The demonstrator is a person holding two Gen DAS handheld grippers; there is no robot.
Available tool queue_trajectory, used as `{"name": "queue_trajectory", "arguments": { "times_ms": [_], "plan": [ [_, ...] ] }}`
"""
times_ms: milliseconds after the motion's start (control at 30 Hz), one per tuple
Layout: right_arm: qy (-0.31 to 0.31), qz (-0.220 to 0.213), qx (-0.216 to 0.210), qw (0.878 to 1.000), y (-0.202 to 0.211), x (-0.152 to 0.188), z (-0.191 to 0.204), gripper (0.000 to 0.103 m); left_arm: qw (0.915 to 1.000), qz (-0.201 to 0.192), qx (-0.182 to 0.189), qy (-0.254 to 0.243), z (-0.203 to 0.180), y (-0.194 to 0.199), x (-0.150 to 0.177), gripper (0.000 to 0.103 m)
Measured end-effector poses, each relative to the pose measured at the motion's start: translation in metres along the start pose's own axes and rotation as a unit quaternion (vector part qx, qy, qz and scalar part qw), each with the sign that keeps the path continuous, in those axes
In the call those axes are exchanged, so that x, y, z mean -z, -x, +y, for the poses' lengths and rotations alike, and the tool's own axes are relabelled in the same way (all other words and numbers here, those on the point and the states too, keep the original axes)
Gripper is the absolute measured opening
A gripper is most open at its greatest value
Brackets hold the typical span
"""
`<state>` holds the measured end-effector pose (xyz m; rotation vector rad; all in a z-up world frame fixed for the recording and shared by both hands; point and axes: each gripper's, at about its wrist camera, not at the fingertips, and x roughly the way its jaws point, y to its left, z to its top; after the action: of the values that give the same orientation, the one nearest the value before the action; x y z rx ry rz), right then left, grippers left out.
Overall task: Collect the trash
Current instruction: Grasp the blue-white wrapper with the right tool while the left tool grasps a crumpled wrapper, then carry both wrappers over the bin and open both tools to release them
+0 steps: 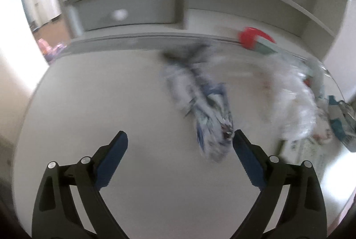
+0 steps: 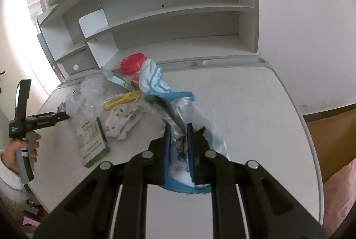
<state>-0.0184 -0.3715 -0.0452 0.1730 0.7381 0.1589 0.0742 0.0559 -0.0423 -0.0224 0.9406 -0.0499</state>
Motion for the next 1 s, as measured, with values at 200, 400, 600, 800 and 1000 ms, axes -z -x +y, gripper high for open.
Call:
{"name": "queue_trajectory", "arguments": {
  "times_ms": [200, 400, 600, 800, 1000],
  "plan": [
    [0.017, 0.030, 0.002, 0.999, -0.018, 0.005, 0.008, 0.014, 0.9999, -0.007, -0.001, -0.009, -0.002, 0.006, -0.007, 0.092],
    [0.023, 0.041, 0.005, 0.999, -0.025, 0.000, 0.008, 0.016, 0.9994, 0.000, -0.009, -0.034, -0.022, -0.013, -0.023, 0.087],
    [0.035, 0.054, -0.005, 0.998, -0.039, -0.001, 0.016, 0.029, 0.9994, -0.003, -0.006, -0.033, -0.015, -0.015, -0.020, 0.035],
    [0.008, 0.038, -0.025, 0.999, -0.032, 0.000, 0.008, 0.026, 0.9983, -0.050, 0.029, -0.004, 0.001, 0.020, -0.016, 0.033],
    [-0.027, -0.030, -0.057, 0.998, 0.020, -0.005, -0.006, 0.026, 0.9920, -0.111, 0.054, -0.026, -0.021, 0.081, -0.018, 0.033]
  ]
}}
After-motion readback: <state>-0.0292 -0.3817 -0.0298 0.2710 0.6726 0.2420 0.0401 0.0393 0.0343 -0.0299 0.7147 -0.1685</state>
